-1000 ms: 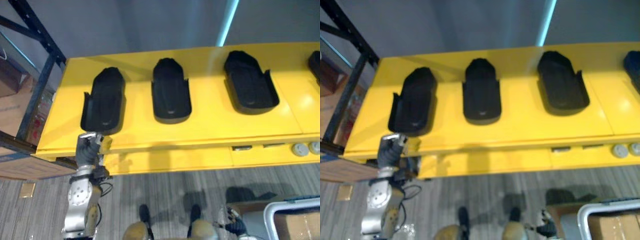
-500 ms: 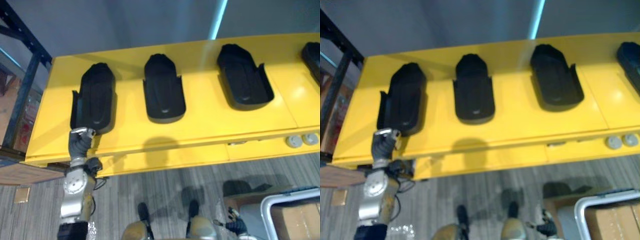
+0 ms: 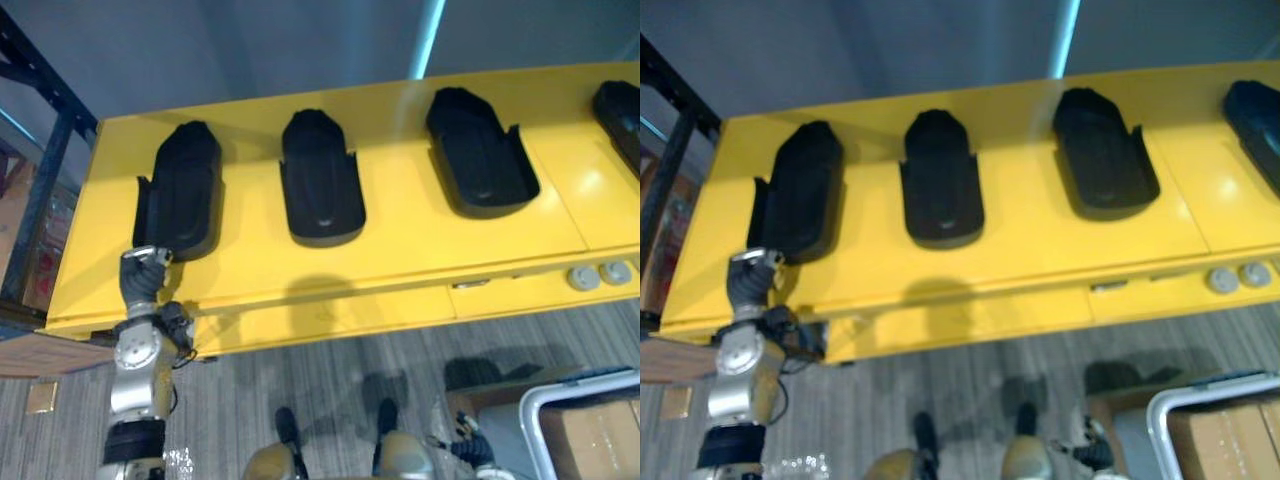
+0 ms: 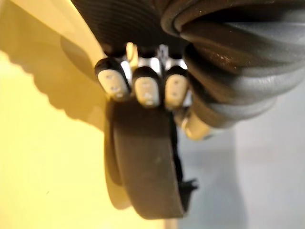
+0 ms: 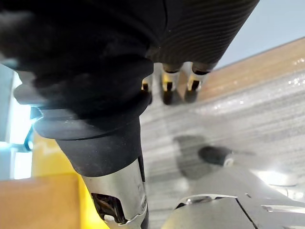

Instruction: Walk over and take plastic housings, then place them on the shelf

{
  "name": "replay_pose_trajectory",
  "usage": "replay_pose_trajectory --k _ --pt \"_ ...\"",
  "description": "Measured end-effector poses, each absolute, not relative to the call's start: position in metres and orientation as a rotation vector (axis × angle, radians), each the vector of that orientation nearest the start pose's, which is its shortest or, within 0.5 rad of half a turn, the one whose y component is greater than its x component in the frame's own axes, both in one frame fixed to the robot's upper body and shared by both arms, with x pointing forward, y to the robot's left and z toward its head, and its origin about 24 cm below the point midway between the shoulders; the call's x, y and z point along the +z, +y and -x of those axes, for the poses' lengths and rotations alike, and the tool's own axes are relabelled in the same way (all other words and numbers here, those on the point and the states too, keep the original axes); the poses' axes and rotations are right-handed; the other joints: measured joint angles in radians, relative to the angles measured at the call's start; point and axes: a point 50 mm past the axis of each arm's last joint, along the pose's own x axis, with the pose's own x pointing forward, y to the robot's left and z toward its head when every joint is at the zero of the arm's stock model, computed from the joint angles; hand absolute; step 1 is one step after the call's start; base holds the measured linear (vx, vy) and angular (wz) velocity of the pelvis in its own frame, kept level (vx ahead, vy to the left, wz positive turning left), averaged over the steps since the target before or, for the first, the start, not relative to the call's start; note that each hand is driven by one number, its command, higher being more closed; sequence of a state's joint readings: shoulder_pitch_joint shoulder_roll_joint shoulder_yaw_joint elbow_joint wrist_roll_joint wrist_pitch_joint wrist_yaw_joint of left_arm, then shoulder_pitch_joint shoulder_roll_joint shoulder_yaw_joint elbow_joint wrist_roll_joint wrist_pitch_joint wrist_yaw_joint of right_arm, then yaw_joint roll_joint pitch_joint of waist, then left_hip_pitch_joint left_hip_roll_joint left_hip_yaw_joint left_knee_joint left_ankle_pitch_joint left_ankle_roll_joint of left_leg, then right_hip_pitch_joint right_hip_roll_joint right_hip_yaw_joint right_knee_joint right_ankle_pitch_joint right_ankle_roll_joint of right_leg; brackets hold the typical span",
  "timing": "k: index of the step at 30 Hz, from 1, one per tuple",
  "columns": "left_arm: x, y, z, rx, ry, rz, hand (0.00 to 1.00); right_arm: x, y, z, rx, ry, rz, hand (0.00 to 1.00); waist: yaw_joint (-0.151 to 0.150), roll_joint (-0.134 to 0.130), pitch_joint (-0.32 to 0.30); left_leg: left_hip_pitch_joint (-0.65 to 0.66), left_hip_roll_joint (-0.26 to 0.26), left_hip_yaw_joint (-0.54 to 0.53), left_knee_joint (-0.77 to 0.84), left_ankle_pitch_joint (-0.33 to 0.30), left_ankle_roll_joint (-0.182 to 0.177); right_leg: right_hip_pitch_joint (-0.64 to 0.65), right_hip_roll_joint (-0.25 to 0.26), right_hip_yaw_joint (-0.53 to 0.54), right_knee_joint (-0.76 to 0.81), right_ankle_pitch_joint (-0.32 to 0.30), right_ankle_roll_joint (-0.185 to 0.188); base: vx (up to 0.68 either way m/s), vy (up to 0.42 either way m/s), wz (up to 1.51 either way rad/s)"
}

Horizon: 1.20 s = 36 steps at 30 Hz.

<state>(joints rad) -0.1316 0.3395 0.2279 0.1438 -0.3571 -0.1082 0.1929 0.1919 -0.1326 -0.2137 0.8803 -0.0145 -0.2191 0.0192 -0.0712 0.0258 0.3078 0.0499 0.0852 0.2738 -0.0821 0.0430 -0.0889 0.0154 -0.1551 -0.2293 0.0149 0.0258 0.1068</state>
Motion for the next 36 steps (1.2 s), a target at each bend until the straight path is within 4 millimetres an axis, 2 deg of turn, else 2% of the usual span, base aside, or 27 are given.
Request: replay_pose_trajectory --k 5,9,13,15,16,17,20,25,28,30,34,36 --pt "0.085 0.277 -0.264 0.416 -0.179 0.045 1.00 -0.137 -0.232 -0.097 -0.266 0.833 0.053 0.00 0.001 0.000 0.000 0.004 -0.002 -0.008 0.000 0.000 0.000 0.007 -0.001 -0.004 -0.004 0.000 0.001 0.00 0.000 0.02" --pt "0.087 0.269 -0.244 0.388 -0.211 0.069 1.00 -0.139 -0.229 -0.094 -0.284 0.841 0.050 0.00 0.007 0.000 0.000 0.019 -0.005 -0.021 0.000 -0.001 0.002 0.040 -0.001 -0.018 -0.019 0.001 0.002 0.01 0.001 0.09" --pt "0.069 0.250 -0.214 0.344 -0.169 0.138 1.00 -0.138 -0.228 -0.095 -0.284 0.838 0.051 0.00 0.025 0.018 -0.031 0.021 -0.011 -0.050 -0.001 -0.002 0.003 0.065 -0.001 -0.049 -0.035 0.001 0.003 0.01 -0.005 0.19" --pt "0.053 0.242 -0.202 0.333 -0.099 0.158 1.00 -0.139 -0.228 -0.095 -0.283 0.839 0.049 0.00 0.041 0.027 -0.063 0.022 -0.011 -0.072 -0.001 -0.002 0.003 0.087 0.000 -0.074 -0.046 0.000 0.005 0.00 -0.006 0.25" --pt "0.050 0.241 -0.200 0.330 -0.084 0.163 0.00 -0.139 -0.227 -0.095 -0.283 0.840 0.049 0.00 0.045 0.028 -0.070 0.025 -0.011 -0.074 -0.001 -0.002 0.003 0.094 0.000 -0.078 -0.048 -0.001 0.006 0.00 -0.008 0.27" --pt "0.045 0.241 -0.196 0.332 -0.059 0.166 0.00 -0.139 -0.227 -0.096 -0.282 0.839 0.049 0.00 0.057 0.028 -0.081 0.032 -0.010 -0.075 -0.001 -0.002 0.003 0.102 0.000 -0.082 -0.049 -0.003 0.006 0.00 0.000 0.16" --pt "0.022 0.246 -0.187 0.371 0.043 0.168 0.00 -0.139 -0.228 -0.098 -0.281 0.842 0.048 0.00 0.062 0.026 -0.120 0.040 -0.011 -0.106 -0.006 0.000 0.001 0.132 -0.001 -0.119 -0.057 -0.009 0.009 -0.02 -0.013 0.26" --pt "-0.018 0.247 -0.168 0.456 0.205 0.196 0.00 -0.142 -0.228 -0.100 -0.292 0.871 0.024 0.00 0.081 0.006 -0.148 0.056 -0.012 -0.119 -0.006 0.000 0.000 0.160 -0.001 -0.132 -0.062 -0.017 0.010 -0.02 -0.001 0.09" --pt "-0.053 0.250 -0.151 0.533 0.356 0.208 0.00 -0.147 -0.226 -0.096 -0.304 0.939 -0.063 0.00 0.083 -0.007 -0.156 0.058 -0.013 -0.126 -0.006 0.001 -0.001 0.169 -0.001 -0.143 -0.065 -0.016 0.010 0.00 0.001 0.08" --pt "-0.082 0.251 -0.131 0.581 0.504 0.219 0.00 -0.156 -0.220 -0.085 -0.272 1.050 -0.136 0.00 0.083 -0.022 -0.157 0.075 -0.015 -0.129 -0.006 0.000 -0.002 0.195 -0.001 -0.149 -0.077 -0.015 0.012 0.01 0.000 0.05" --pt "-0.119 0.248 -0.098 0.616 0.723 0.184 0.00 -0.165 -0.212 -0.069 -0.238 1.190 -0.210 0.00 0.083 -0.033 -0.161 0.077 -0.016 -0.131 -0.006 -0.001 -0.003 0.199 -0.002 -0.153 -0.078 -0.014 0.014 0.00 -0.001 0.02" --pt "-0.130 0.243 -0.086 0.629 0.787 0.226 0.00 -0.166 -0.211 -0.064 -0.277 1.212 -0.271 0.00 0.082 -0.033 -0.161 0.081 -0.018 -0.130 -0.007 -0.001 -0.003 0.202 -0.004 -0.152 -0.078 -0.013 0.016 0.00 0.000 0.00"
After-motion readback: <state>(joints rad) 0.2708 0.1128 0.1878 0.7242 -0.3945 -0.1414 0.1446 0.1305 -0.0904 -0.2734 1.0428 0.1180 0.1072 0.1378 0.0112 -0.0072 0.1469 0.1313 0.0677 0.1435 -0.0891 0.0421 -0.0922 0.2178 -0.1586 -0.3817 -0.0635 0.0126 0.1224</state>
